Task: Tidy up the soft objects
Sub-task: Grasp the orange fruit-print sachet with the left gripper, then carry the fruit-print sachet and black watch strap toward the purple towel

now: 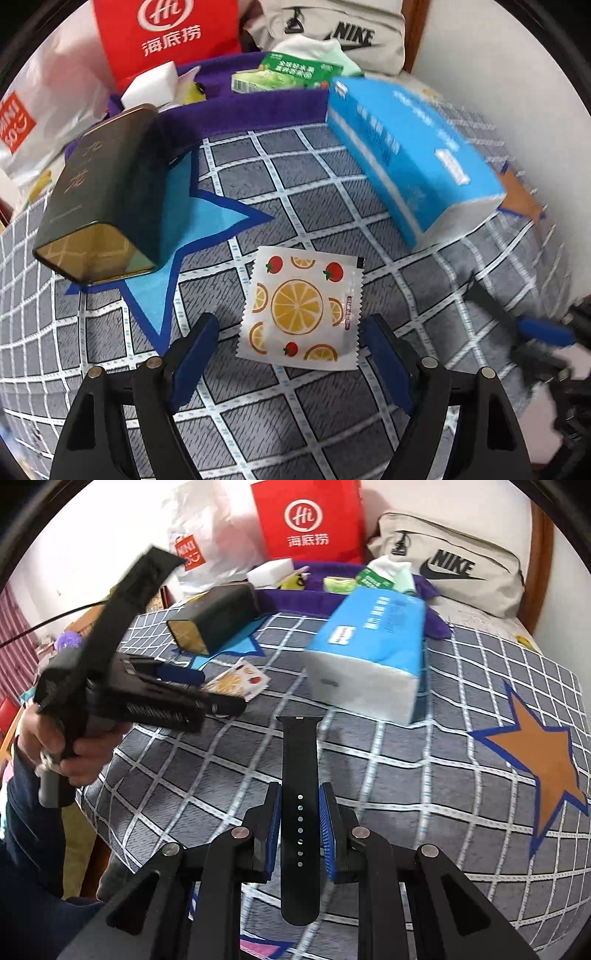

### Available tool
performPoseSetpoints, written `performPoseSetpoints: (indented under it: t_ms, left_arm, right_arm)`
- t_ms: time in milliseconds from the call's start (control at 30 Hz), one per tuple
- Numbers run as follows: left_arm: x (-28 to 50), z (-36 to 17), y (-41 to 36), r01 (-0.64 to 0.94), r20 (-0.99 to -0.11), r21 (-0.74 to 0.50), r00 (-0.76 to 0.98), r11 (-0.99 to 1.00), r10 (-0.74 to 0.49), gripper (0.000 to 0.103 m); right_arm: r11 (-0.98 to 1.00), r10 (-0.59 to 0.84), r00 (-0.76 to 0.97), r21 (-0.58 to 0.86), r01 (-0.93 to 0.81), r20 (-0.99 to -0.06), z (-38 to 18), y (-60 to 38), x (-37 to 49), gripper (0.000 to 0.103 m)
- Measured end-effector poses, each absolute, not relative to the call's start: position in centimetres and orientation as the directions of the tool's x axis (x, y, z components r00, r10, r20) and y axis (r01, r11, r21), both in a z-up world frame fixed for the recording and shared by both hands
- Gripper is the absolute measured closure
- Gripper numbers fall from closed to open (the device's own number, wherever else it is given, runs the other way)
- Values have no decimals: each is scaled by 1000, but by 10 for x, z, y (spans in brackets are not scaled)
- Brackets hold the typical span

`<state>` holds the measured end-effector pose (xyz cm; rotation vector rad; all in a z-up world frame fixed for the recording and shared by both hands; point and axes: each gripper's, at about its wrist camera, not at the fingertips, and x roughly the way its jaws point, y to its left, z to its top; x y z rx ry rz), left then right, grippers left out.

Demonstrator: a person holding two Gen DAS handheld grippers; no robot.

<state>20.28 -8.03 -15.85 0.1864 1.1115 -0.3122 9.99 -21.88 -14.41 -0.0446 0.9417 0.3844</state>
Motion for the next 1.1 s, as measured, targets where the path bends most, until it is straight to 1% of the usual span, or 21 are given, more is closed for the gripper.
performPoseSetpoints:
  t_ms: [33, 167, 200, 233, 267, 333, 433, 533, 767, 1100]
  left_arm:
    - [202, -159, -85, 351, -900, 7, 410, 936, -147, 19]
    - [204, -158, -86, 345, -897, -4, 414, 938, -156, 19]
    - [204, -158, -86, 347, -894, -3, 420, 938, -158, 22]
    - [203, -158, -85, 346, -889, -2, 428, 938, -160, 30]
    - [202, -157, -84, 346, -884, -4, 437, 938, -165, 36]
    - [201, -154, -81, 355, -876, -14, 447, 935, -183, 60]
    - [200, -151, -73, 349, -869, -50, 446, 936, -213, 65]
    - [198, -147, -65, 336, -864, -86, 443, 938, -238, 65]
    - [195, -124, -54, 306, -846, -95, 477, 947, -238, 65]
    - [206, -77, -30, 251, -804, -116, 544, 961, -239, 65]
  right_arm:
    - [935, 295, 533, 126, -331, -793, -144, -221, 101, 83]
    - [940, 292, 532, 137, -312, -795, -148, -230, 108, 83]
    - [940, 294, 530, 141, -310, -795, -149, -231, 109, 83]
    - [940, 295, 530, 143, -309, -795, -150, -231, 111, 83]
    - [941, 297, 531, 147, -306, -794, -151, -232, 112, 83]
    - [938, 305, 529, 154, -309, -792, -151, -232, 113, 83]
    - [936, 310, 530, 156, -317, -789, -150, -230, 114, 83]
    - [934, 318, 533, 162, -320, -784, -148, -229, 114, 83]
    - [918, 341, 527, 155, -364, -778, -137, -215, 115, 83]
    - [896, 374, 551, 138, -422, -746, -101, -198, 132, 83]
